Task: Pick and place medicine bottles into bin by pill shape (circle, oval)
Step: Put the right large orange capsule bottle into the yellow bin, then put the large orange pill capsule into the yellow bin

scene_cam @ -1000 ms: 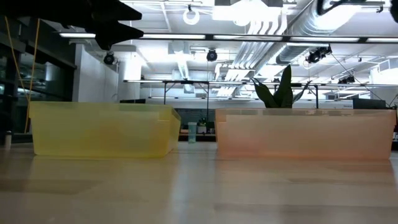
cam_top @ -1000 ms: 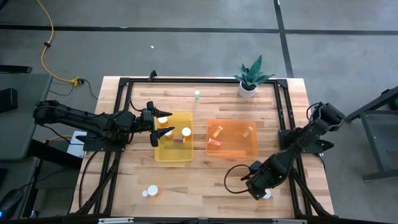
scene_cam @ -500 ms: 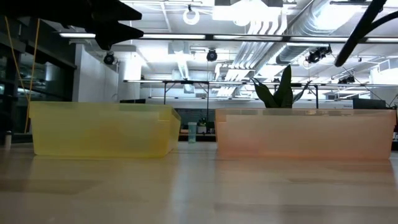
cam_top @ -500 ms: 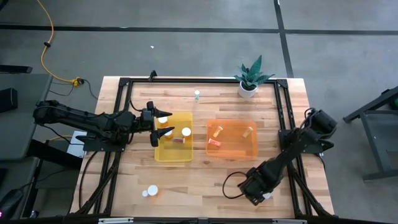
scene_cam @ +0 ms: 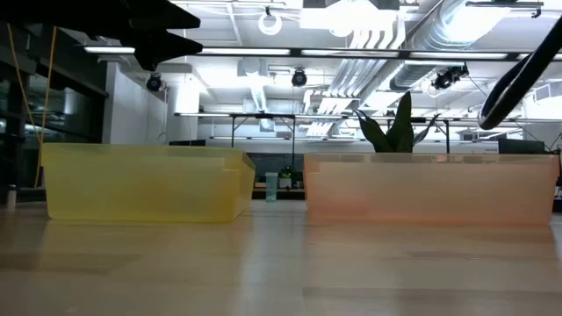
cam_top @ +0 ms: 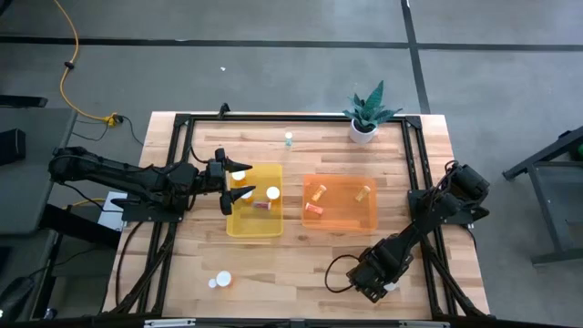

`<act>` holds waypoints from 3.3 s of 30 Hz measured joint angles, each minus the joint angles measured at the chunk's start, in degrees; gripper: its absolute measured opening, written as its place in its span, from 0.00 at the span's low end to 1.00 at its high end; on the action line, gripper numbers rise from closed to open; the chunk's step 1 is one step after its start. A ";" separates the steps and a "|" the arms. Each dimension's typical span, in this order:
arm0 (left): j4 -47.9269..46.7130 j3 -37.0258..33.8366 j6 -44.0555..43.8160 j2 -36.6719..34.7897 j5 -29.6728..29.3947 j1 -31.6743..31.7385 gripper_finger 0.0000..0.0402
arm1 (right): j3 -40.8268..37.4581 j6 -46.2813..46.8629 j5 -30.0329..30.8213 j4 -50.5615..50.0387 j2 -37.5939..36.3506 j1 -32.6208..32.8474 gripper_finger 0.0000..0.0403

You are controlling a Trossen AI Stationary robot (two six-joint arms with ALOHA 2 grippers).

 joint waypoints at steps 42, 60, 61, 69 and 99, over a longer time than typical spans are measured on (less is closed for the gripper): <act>0.04 0.00 1.42 -0.02 -0.05 -0.01 0.73 | 25.11 -67.80 38.42 17.74 1.63 -27.60 0.47; 0.04 -0.02 1.53 -0.02 -0.17 0.00 0.73 | 35.74 -81.62 33.70 18.74 21.76 -31.68 0.47; 0.02 -0.02 1.53 -0.02 -0.17 0.00 0.73 | 35.74 -81.66 33.68 18.79 21.84 -31.68 0.47; 0.04 -0.02 1.38 -0.02 -0.17 -0.01 0.73 | 35.69 -82.51 36.68 19.40 21.84 -31.66 0.57; -0.35 -0.02 -1.47 0.00 0.00 -0.07 0.73 | -12.13 -78.21 49.03 56.25 -15.84 -27.86 0.71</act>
